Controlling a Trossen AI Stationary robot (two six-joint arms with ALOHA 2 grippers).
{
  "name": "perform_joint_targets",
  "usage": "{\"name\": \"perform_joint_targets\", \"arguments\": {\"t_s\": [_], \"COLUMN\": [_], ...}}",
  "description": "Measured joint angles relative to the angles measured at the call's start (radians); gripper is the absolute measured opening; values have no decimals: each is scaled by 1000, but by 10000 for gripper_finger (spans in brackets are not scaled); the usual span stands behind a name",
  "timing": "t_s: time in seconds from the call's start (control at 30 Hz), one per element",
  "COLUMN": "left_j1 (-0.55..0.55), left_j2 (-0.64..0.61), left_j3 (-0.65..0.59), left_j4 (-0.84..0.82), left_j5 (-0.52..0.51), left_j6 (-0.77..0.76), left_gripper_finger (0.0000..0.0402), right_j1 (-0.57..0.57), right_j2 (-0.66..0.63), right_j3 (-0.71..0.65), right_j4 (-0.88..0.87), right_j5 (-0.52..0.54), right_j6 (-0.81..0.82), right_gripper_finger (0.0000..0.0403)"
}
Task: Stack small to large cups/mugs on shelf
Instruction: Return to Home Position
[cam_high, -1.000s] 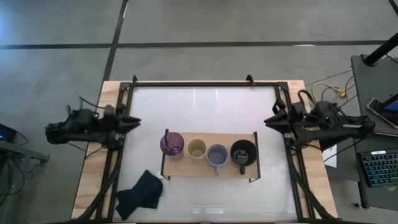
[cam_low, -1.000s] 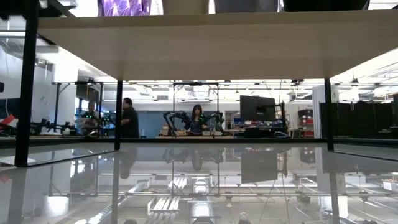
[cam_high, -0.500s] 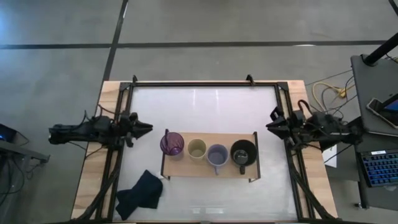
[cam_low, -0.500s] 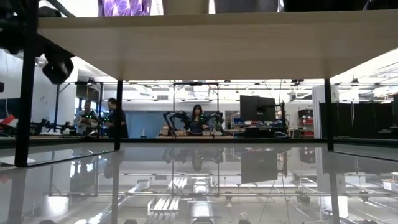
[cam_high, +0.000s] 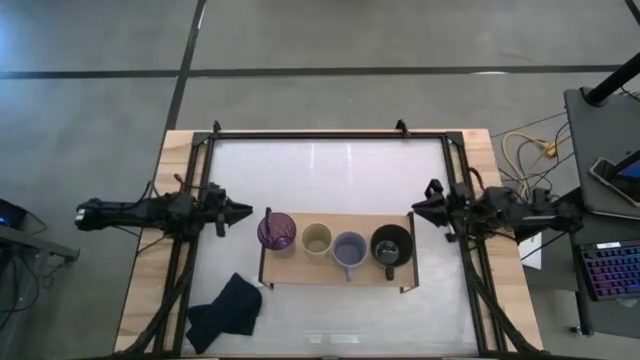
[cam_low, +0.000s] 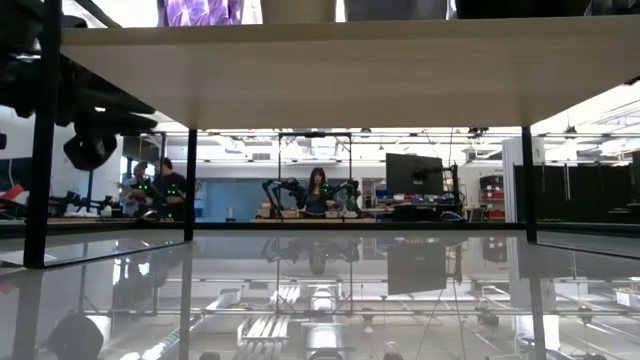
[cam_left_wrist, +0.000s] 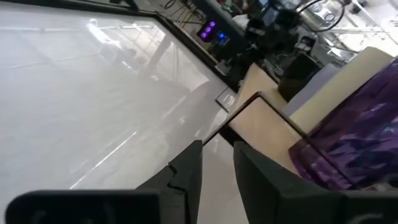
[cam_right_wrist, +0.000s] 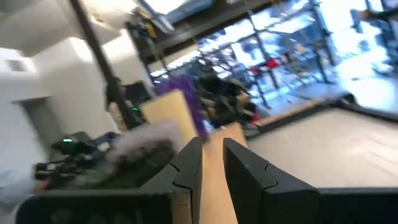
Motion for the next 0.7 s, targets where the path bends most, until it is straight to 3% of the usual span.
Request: {"name": "perform_joint_targets", "arguments": {"t_s": [0.23, 0.7], "left_j1": [0, 0], "left_j2": [24, 39], "left_j3": [-1, -4], "left_j4": [10, 28], "left_j5": [2, 3], "left_j6": [9, 9], "left_gripper_finger": [77, 77], "right_j1": [-2, -7], "right_j2": [8, 45], "right_j3": [-42, -40], "right_j4": [-133, -124], "right_j5": [163, 193], "right_j6": [79, -4], "right_gripper_finger": [59, 59]}}
